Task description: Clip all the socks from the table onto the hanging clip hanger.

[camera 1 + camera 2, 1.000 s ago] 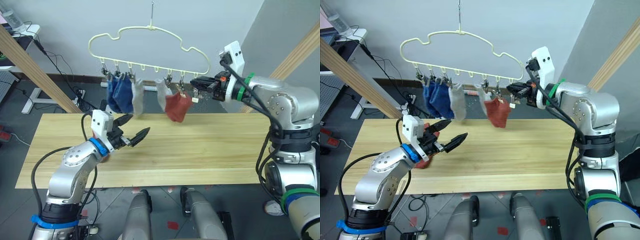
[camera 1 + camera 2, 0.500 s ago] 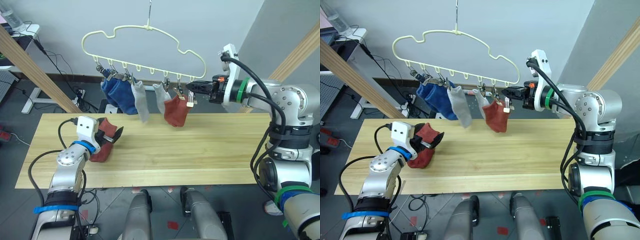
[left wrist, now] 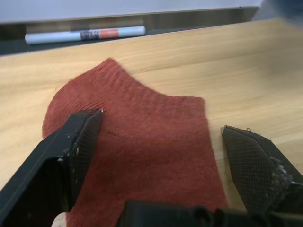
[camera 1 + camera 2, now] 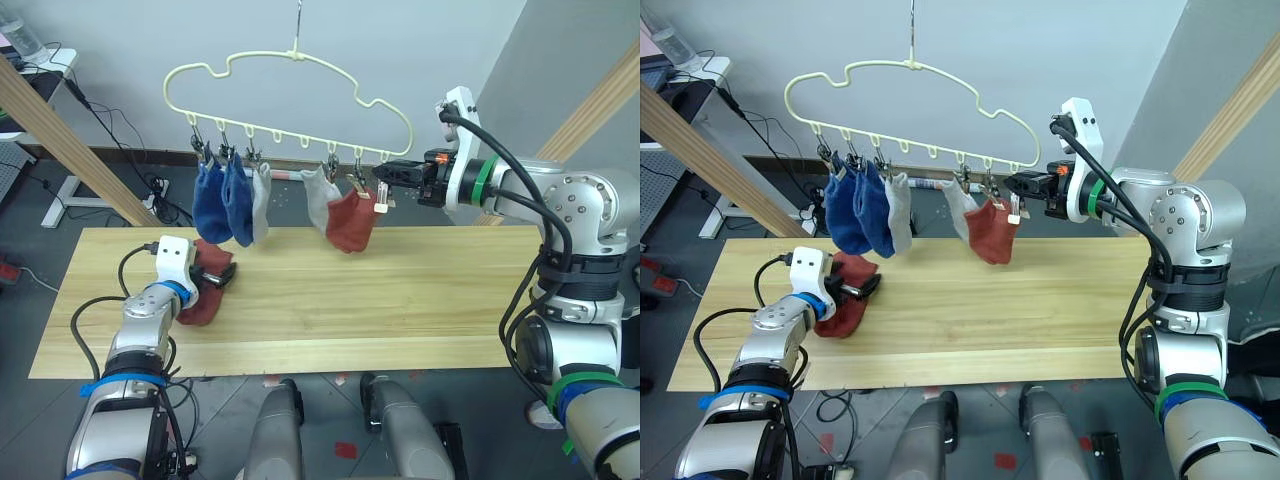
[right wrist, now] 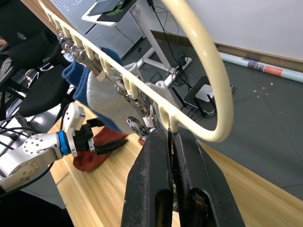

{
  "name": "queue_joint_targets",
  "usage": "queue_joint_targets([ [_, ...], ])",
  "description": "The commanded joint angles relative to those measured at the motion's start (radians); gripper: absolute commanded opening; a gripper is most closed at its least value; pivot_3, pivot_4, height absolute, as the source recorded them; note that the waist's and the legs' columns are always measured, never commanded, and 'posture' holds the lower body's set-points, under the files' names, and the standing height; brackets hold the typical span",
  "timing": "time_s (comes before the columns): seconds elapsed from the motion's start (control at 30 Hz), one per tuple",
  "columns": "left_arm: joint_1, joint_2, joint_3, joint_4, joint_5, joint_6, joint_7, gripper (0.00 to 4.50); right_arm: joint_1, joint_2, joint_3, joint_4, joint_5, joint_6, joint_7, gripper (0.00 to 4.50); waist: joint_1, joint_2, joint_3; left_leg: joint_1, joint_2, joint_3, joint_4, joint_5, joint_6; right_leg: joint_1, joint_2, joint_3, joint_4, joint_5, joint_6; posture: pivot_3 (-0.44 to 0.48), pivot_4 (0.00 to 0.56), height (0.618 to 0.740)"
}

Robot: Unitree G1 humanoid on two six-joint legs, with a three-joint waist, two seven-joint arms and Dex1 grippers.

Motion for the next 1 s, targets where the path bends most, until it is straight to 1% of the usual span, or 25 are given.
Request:
queue_joint_targets([
  [0.03, 0.016, 0.012, 0.019, 0.018, -0.015, 0.055, -0.012, 4.5, 0.007, -0.006, -0.005, -0.03, 0.014, 0.005, -0.006, 0.03, -0.001, 0.0, 0.0, 0.0, 0.0, 0.0, 0.0, 0.0, 0.0, 0.0, 0.0, 0.0, 0.0, 0.0, 0.0, -0.1, 0.354, 0.74],
  [0.1, 0.022, 0.013, 0.009, 0.008, -0.014, 0.072, -0.043, 4.5, 0.006, -0.009, -0.003, -0.025, 0.012, 0.002, -0.006, 0.03, -0.001, 0.0, 0.0, 0.0, 0.0, 0.0, 0.0, 0.0, 0.0, 0.0, 0.0, 0.0, 0.001, 0.0, 0.0, -0.098, 0.353, 0.74],
  [0.2, 0.022, 0.016, 0.002, 0.0, -0.01, 0.08, -0.068, 3.9, 0.001, -0.006, -0.007, -0.017, 0.012, 0.0, -0.009, 0.0, -0.001, 0.0, 0.0, 0.0, 0.0, 0.0, 0.0, 0.0, 0.0, 0.0, 0.0, 0.0, 0.001, 0.0, 0.0, -0.095, 0.35, 0.74],
  [0.27, 0.024, 0.017, -0.003, -0.008, -0.001, 0.068, -0.073, 3.37, 0.002, -0.008, -0.003, -0.017, 0.01, -0.004, -0.008, 0.0, 0.0, 0.0, 0.0, 0.0, 0.0, 0.0, 0.0, 0.0, 0.0, 0.0, 0.0, 0.0, 0.001, 0.0, 0.0, -0.091, 0.349, 0.74],
  [0.37, 0.03, 0.02, -0.014, -0.029, 0.013, 0.059, -0.077, 2.42, 0.003, -0.006, -0.003, -0.015, 0.01, -0.007, -0.009, 0.0, 0.001, 0.0, 0.0, 0.0, 0.0, 0.0, 0.0, 0.0, 0.0, 0.0, 0.0, 0.0, 0.0, 0.0, 0.0, -0.088, 0.346, 0.74],
  [0.5, 0.05, 0.021, -0.027, -0.08, 0.023, 0.045, -0.091, 1.35, 0.001, 0.001, -0.006, -0.009, 0.01, -0.01, -0.015, 0.0, 0.001, 0.0, 0.0, 0.0, 0.0, 0.0, 0.0, 0.0, 0.0, 0.0, 0.0, 0.0, 0.0, 0.0, 0.0, -0.081, 0.34, 0.74],
  [0.57, 0.088, 0.009, -0.045, -0.132, 0.034, -0.002, -0.098, 0.72, 0.004, 0.004, -0.003, -0.006, 0.006, -0.021, -0.016, 0.0, 0.0, 0.0, 0.0, 0.0, 0.0, 0.0, 0.0, 0.0, 0.0, 0.0, 0.0, 0.0, 0.0, 0.0, 0.0, -0.081, 0.336, 0.74],
  [0.63, 0.136, -0.002, -0.064, -0.224, 0.034, -0.039, -0.12, 0.11, 0.005, 0.004, -0.002, -0.004, 0.005, -0.028, -0.018, 0.0, 0.0, 0.0, 0.0, 0.0, 0.0, 0.0, 0.0, 0.0, 0.0, 0.0, 0.0, 0.001, 0.0, 0.0, 0.0, -0.081, 0.331, 0.74],
  [0.67, 0.169, -0.006, -0.077, -0.296, 0.026, -0.051, -0.145, 0.02, 0.003, 0.007, -0.008, -0.001, 0.008, -0.026, -0.022, 0.0, 0.0, 0.0, 0.0, 0.0, 0.0, 0.0, 0.0, 0.0, 0.0, 0.0, -0.001, 0.001, 0.0, 0.0, -0.001, -0.08, 0.331, 0.74],
  [0.77, 0.249, -0.014, -0.097, -0.465, -0.001, -0.063, -0.194, 0.02, 0.002, 0.013, -0.021, 0.006, 0.015, -0.019, -0.031, 0.0, 0.002, 0.0, 0.0, 0.0, 0.0, 0.001, -0.001, 0.0, 0.0, 0.0, -0.001, 0.0, 0.0, 0.002, -0.003, -0.079, 0.329, 0.74],
  [0.83, 0.329, -0.006, -0.129, -0.636, -0.021, -0.09, -0.252, 0.02, 0.003, 0.014, -0.027, 0.011, 0.016, -0.01, -0.038, 0.0, 0.001, 0.0, 0.0, 0.0, 0.0, 0.0, 0.0, 0.0, 0.0, 0.0, -0.001, 0.0, 0.0, 0.002, -0.003, -0.078, 0.326, 0.74],
  [0.9, 0.379, -0.007, -0.145, -0.767, -0.042, -0.105, -0.287, 0.02, 0.001, 0.019, -0.04, 0.021, 0.011, -0.002, -0.056, 0.0, 0.001, 0.0, 0.0, 0.0, 0.0, 0.001, 0.0, 0.0, 0.0, 0.0, -0.001, 0.001, 0.0, 0.002, -0.003, -0.079, 0.321, 0.74],
  [1.0, 0.371, -0.034, -0.176, -0.897, -0.047, -0.2, -0.304, 0.02, -0.021, 0.031, -0.077, 0.06, 0.004, 0.036, -0.101, 0.0, 0.004, 0.0, 0.0, 0.0, 0.0, 0.0, 0.0, 0.0, 0.0, 0.0, -0.002, 0.0, 0.0, 0.001, -0.001, -0.083, 0.319, 0.74],
])
